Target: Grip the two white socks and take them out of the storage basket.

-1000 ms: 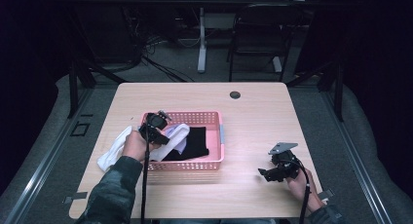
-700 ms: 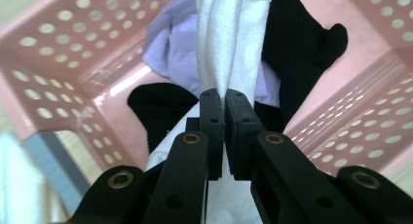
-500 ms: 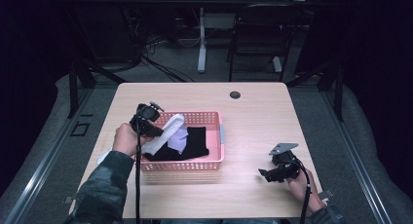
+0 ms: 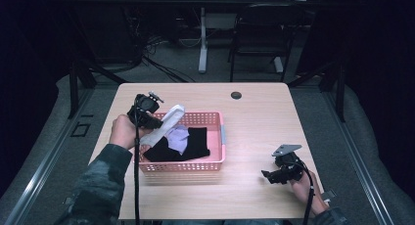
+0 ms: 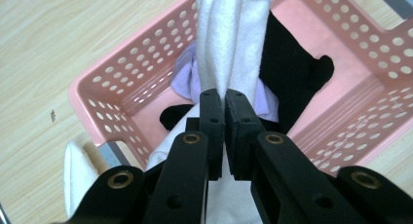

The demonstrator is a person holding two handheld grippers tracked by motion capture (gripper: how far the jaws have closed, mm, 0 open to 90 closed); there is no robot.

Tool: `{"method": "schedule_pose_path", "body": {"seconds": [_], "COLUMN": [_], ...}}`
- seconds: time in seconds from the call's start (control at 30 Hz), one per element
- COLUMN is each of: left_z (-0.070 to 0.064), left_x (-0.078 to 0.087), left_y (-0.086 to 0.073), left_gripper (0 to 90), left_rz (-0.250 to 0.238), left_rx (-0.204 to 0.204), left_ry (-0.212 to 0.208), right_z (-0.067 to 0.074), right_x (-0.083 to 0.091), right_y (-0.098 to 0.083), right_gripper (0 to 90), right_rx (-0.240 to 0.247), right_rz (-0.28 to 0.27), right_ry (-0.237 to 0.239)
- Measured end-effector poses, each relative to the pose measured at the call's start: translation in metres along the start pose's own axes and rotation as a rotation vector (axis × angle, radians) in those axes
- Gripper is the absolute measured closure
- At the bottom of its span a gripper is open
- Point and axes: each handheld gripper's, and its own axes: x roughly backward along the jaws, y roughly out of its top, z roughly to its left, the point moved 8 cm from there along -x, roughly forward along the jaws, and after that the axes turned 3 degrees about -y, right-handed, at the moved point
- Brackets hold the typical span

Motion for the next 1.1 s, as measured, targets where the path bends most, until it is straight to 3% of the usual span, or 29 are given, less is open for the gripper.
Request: {"method": "schedule_pose_path", "body": {"seconds": [0.2, 0.37, 0.53, 0.97, 1.1], "left_z": [0.001, 0.01, 0.02, 0.065, 0.087], "left_x": [0.009, 0.019, 0.04, 0.06, 0.06], "left_y": [0.003, 0.003, 0.002, -0.031, -0.05], "left_gripper": [87.2, 87.2, 87.2, 87.0, 87.1], "left_rz": [-0.017, -0.029, -0.062, -0.079, -0.071], "left_rx": [0.001, 0.015, 0.031, 0.147, 0.212], "left_ry": [0.007, 0.024, 0.048, 0.094, 0.132], "right_z": [0.001, 0.0, 0.004, 0.001, 0.003], "right_x": [0.002, 0.004, 0.002, 0.003, 0.001], "right_y": [-0.003, -0.005, -0.004, -0.005, -0.004], "right_gripper": [16.2, 16.2, 16.2, 16.2, 16.2], "right_rx": [-0.005, -0.01, -0.002, 0.009, 0.001], "right_rz": [-0.001, 0.001, 0.006, 0.017, 0.011], "right_ry": [-0.004, -0.01, -0.007, -0.015, -0.014]}}
